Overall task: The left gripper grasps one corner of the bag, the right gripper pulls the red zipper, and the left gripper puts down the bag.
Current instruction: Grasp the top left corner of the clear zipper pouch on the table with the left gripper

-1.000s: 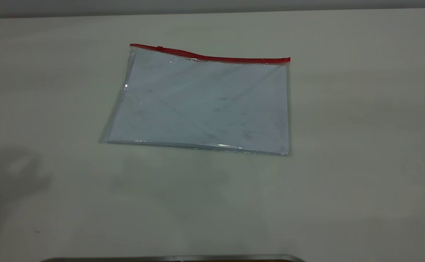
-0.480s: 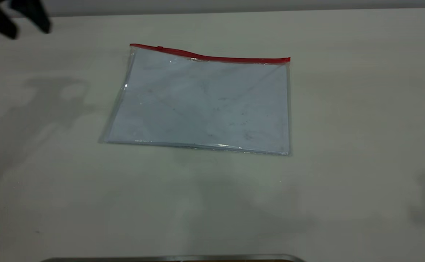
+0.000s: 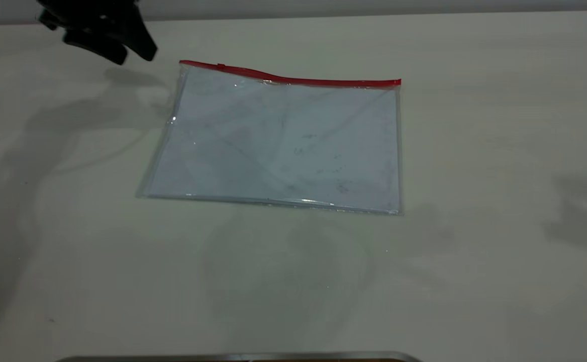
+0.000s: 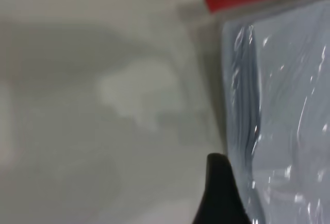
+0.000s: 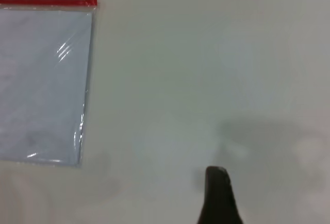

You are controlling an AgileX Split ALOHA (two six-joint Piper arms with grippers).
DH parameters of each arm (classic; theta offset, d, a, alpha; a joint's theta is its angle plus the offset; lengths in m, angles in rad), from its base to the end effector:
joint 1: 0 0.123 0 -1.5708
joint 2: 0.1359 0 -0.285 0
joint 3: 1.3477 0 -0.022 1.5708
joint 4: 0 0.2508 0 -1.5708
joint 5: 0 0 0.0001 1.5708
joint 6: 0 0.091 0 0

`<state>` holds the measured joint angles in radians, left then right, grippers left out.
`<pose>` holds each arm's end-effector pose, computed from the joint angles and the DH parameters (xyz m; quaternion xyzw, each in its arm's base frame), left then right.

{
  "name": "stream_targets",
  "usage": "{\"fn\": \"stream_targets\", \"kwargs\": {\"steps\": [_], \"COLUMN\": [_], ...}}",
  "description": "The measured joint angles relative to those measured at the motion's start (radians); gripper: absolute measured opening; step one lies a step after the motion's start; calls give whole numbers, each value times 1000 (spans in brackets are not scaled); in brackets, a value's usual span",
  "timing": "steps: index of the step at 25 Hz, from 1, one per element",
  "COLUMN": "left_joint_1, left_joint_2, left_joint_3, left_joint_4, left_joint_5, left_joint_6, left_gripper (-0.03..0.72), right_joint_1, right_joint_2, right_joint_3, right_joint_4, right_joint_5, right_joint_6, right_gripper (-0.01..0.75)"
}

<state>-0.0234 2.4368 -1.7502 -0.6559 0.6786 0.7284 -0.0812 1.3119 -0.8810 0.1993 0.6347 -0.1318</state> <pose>0.4915 -0.0464 0.0758 0.1405 0.9514 -0.1744 0.2113 0.2597 -0.0104 0.2675 0.0353 0.9529 0.0485 0.2973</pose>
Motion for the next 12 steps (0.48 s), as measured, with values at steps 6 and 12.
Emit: {"fn": "stream_targets", "kwargs": {"steps": [6, 12], "left_joint_1": [0, 0], "left_joint_2": [101, 177], "left_joint_3": [-32, -41], "left_joint_4": [-154, -301], "left_joint_5": [-36, -77], "left_joint_6": [175, 275], "left_gripper": [590, 590], "right_joint_1": [0, 0], "right_joint_2": [110, 153], "right_joint_3": [-78, -90], "right_joint_4": [26, 53], "right_joint_5": [-6, -12], "right_joint_6": [-26, -46], "right_gripper": [579, 579]}}
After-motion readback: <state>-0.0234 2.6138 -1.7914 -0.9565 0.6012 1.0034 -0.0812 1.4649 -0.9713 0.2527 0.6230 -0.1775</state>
